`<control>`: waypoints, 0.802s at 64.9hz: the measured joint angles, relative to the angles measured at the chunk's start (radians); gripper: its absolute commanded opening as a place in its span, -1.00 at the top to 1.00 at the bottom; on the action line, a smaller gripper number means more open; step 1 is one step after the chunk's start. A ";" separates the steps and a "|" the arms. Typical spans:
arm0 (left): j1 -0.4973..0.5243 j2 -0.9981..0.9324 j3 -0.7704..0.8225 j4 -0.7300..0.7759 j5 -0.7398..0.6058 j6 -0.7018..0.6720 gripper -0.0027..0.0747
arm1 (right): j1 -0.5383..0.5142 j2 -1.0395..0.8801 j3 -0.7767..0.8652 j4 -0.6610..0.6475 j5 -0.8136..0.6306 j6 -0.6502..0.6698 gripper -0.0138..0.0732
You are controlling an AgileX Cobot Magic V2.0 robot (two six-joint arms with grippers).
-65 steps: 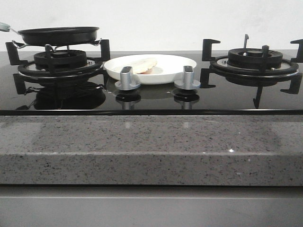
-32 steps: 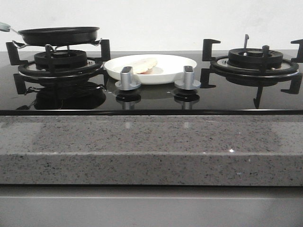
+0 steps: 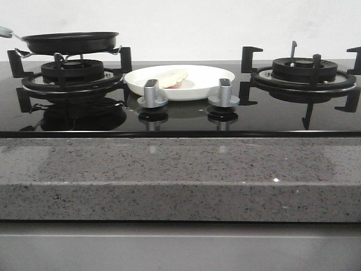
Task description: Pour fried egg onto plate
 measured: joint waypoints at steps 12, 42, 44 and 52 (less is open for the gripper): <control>0.000 0.000 0.000 0.000 0.000 0.000 0.98 | 0.000 0.000 0.000 -0.002 -0.067 0.000 0.84; 0.000 0.000 0.000 0.000 0.000 0.000 0.98 | 0.000 0.000 0.000 -0.002 -0.075 0.000 0.84; 0.000 0.000 0.000 0.000 0.000 0.000 0.98 | 0.000 0.000 0.000 -0.002 -0.075 0.000 0.84; 0.000 0.000 0.000 0.000 0.000 0.000 0.98 | 0.000 0.000 0.000 -0.002 -0.075 0.000 0.84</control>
